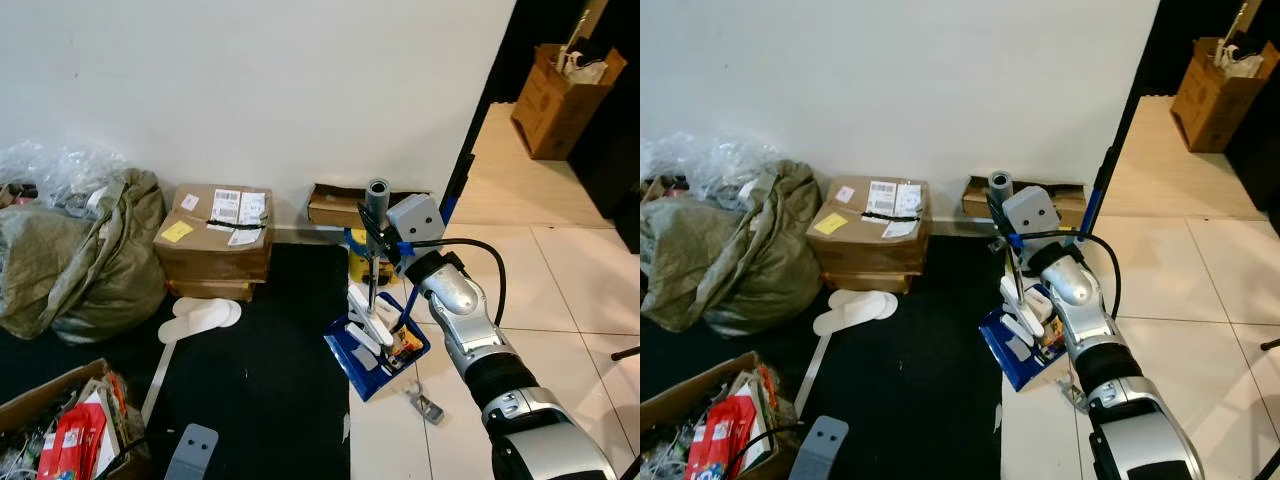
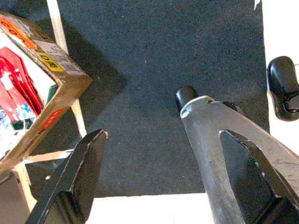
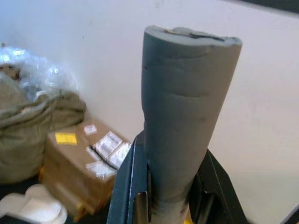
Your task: Sweep floor
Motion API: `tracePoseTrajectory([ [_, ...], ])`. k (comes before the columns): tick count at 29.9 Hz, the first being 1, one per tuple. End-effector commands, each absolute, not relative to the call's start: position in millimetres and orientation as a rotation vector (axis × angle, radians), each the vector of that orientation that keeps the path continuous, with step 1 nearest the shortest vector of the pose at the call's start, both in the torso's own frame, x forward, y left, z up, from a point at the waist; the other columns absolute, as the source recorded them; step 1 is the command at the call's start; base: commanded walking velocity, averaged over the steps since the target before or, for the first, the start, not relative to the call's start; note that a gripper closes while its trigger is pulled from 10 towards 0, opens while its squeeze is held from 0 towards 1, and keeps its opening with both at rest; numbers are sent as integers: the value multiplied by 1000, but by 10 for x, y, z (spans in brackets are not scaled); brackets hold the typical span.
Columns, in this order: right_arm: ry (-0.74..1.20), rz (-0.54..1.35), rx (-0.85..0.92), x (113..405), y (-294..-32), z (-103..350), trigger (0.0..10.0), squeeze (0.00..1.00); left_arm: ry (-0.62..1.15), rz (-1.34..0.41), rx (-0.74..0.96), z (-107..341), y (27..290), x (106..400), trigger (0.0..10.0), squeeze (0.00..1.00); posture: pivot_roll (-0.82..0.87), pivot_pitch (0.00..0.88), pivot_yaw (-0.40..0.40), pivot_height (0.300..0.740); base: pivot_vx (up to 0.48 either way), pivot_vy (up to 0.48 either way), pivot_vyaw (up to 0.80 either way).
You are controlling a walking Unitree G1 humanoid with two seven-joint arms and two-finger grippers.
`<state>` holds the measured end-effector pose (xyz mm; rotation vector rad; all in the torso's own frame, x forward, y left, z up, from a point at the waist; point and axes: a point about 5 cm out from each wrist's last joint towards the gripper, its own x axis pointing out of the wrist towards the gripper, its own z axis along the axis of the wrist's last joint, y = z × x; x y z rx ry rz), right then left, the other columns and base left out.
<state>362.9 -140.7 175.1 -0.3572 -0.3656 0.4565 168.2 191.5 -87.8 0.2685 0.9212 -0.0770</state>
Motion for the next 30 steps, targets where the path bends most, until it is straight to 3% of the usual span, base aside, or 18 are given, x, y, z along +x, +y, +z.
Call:
tracePoseTrajectory([
  [1, -290, 496, -293, 3617, -1400, 1694, 10000, 0, 958, -66, 269, -915, 1933, 1606, 10000, 0, -135, 51, 42, 740, 0, 0, 0],
  [12, -148, 610, -33, 3480, -1573, 1608, 10000, 0, 882, 95, 281, -785, 2136, 1813, 10000, 0, -155, 44, 37, 740, 0, 0, 0],
  [14, -148, 610, -33, 3480, -1573, 1608, 10000, 0, 882, 95, 281, -785, 2136, 1813, 10000, 0, -155, 44, 37, 740, 0, 0, 0],
  [16, -123, 602, -40, 3468, -1720, 1629, 10000, 0, 786, 194, 268, -613, 2301, 2052, 10000, 0, -168, 59, 42, 740, 0, 0, 0],
  [19, -112, 591, -53, 3465, -1776, 1626, 10000, 0, 756, 218, 261, -557, 2342, 2124, 10000, 0, -168, 59, 42, 740, 0, 0, 0],
  [22, -87, 542, -101, 3464, -1889, 1589, 10000, 0, 731, 230, 244, -511, 2360, 2190, 10000, 0, -172, 76, 46, 740, 0, 0, 0],
  [26, -76, 310, -169, 3507, -2285, 1681, 10000, 0, 733, 232, 219, -502, 2335, 2221, 10000, 0, -177, 78, 59, 740, 0, 0, 0],
  [30, -82, 253, -164, 3522, -2373, 1731, 10000, 0, 744, 228, 223, -521, 2320, 2201, 10000, 0, -176, 86, 57, 740, 0, 0, 0],
])
